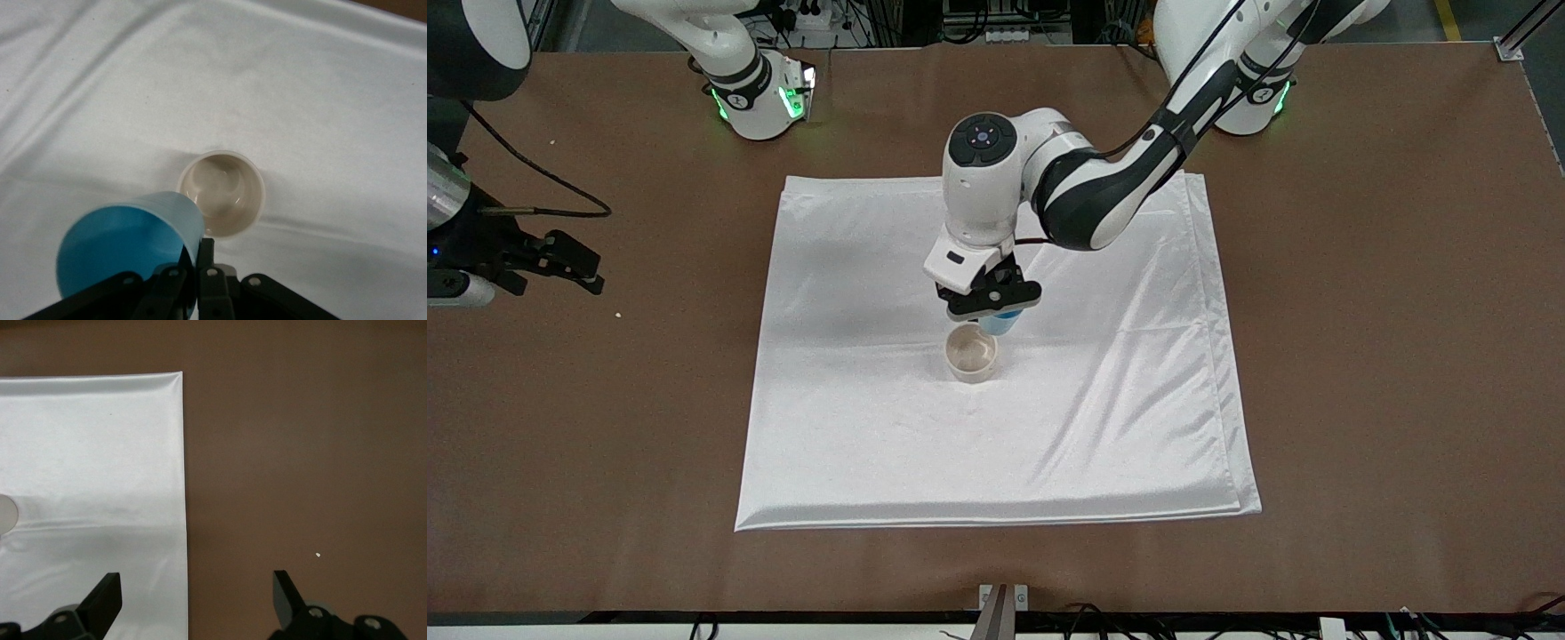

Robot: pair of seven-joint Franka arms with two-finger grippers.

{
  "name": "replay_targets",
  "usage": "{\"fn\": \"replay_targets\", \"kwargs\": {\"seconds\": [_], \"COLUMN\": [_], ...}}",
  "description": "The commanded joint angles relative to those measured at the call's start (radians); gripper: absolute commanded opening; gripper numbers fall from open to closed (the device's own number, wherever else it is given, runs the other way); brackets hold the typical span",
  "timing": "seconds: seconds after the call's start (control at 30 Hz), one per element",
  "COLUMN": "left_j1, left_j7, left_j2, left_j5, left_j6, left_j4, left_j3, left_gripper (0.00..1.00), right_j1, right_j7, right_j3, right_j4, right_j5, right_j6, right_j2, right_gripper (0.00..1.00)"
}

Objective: Place blue cup into white mug on cloth

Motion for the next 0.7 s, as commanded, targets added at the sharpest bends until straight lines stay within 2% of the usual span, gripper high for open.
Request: {"fn": "replay_targets", "kwargs": {"seconds": [0.0,0.27,0.47,0.67], "left_j1": [-0.038,-0.058,-0.120,-0.124], "left_j7": [-0.034,-0.097,-0.126,-0.128], "left_j2": [0.092,0.132,0.151,0.158], "left_j5": [0.025,0.023,0.017,0.005], "left_j6": [-0.010,0.060,0.154,0.162], "left_j4": [0.148,0.183,0.183,0.182], "left_j3": [0.032,0.047,0.131,0.141], "left_gripper": [0.00,0.00,0.00,0.00], "right_j1": [-0.026,-0.023,-0.020,-0.008], "right_j7": [-0.015,-0.015,-0.015,-0.013], "right_j3": [0.024,0.024,0.024,0.020], "right_j4": [-0.007,-0.007,-0.008,-0.010], "right_j5": [0.007,0.007,0.005,0.007], "right_j6": [0.005,0.005,0.002,-0.002], "right_j2": [-0.006,-0.006,-0.008,-0.009], "right_gripper": [1.00,1.00,1.00,1.00]}}
